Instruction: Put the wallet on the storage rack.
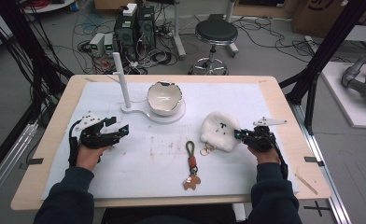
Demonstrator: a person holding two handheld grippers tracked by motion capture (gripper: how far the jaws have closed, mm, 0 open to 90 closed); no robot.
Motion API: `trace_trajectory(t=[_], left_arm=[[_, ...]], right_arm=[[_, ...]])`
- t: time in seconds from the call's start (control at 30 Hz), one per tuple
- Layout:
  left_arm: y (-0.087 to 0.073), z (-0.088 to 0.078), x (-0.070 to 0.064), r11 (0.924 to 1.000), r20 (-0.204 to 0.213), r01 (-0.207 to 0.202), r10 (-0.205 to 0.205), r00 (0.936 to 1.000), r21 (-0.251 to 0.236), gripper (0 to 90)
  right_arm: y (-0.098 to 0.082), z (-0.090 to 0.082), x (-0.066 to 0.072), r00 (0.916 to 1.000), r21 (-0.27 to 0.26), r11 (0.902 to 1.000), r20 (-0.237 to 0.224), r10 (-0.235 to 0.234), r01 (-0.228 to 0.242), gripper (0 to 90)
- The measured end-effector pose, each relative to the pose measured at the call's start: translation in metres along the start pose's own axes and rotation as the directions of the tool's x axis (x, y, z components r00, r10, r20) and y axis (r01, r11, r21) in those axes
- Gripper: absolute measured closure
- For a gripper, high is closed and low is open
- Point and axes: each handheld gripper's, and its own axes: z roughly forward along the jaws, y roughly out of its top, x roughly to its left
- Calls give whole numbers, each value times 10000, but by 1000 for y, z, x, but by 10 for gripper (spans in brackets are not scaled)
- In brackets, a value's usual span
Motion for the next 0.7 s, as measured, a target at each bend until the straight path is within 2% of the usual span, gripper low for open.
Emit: trace_trajectory(t=[0.03,0.07,0.13,0.2,0.23,0.27,0.3,0.33,0.37,0.4,0.43,0.5,0.53,0.57,0.7], left_arm=[[2,4,-5,9999,273,-87,84,9996,101,279],[2,4,-5,9999,273,-87,84,9996,101,275],[7,9,-12,9998,685,-207,203,9974,51,275],[8,11,-15,9998,815,-191,189,9965,13,275],[12,14,-20,9999,1102,-139,143,9938,-52,275],[12,14,-20,9999,1102,-139,143,9938,-52,275],[14,19,-27,9999,1480,-170,172,9888,-21,276],[14,19,-27,9999,1480,-170,172,9888,-21,278],[15,25,-36,9997,1873,-253,237,9820,64,278],[15,25,-36,9997,1873,-253,237,9820,64,278],[15,32,-47,9993,2269,-306,254,9736,195,277],[14,39,-58,9981,2633,-504,397,9639,343,276],[14,39,-58,9981,2633,-504,397,9639,343,276],[13,45,-68,9965,2923,-673,502,9550,487,276],[12,51,-75,9954,3211,-778,559,9454,557,276]], right_arm=[[3,-5,4,9998,-427,9989,-74,-181,178,830],[3,-5,4,9998,-427,9989,-74,-181,178,830],[6,-8,12,9985,-862,9953,-283,-461,435,832],[8,-9,14,9981,-974,9940,-320,-529,495,832],[11,-10,19,9966,-1257,9900,-436,-697,638,832],[11,-10,19,9966,-1257,9900,-436,-697,638,832],[15,-10,24,9944,-1507,9856,-605,-870,771,832],[15,-10,24,9944,-1507,9856,-605,-870,771,832],[18,-8,32,9903,-1609,9823,-843,-1104,958,832],[18,-8,32,9903,-1609,9823,-843,-1104,958,832],[22,-5,40,9848,-1596,9801,-1075,-1363,1183,832],[26,-1,48,9765,-1703,9740,-1295,-1723,1493,832],[26,-1,48,9765,-1703,9740,-1295,-1723,1493,832],[28,3,57,9658,-1742,9686,-1586,-2052,1772,832],[32,9,73,9422,-1776,9574,-2081,-2627,2277,831]])
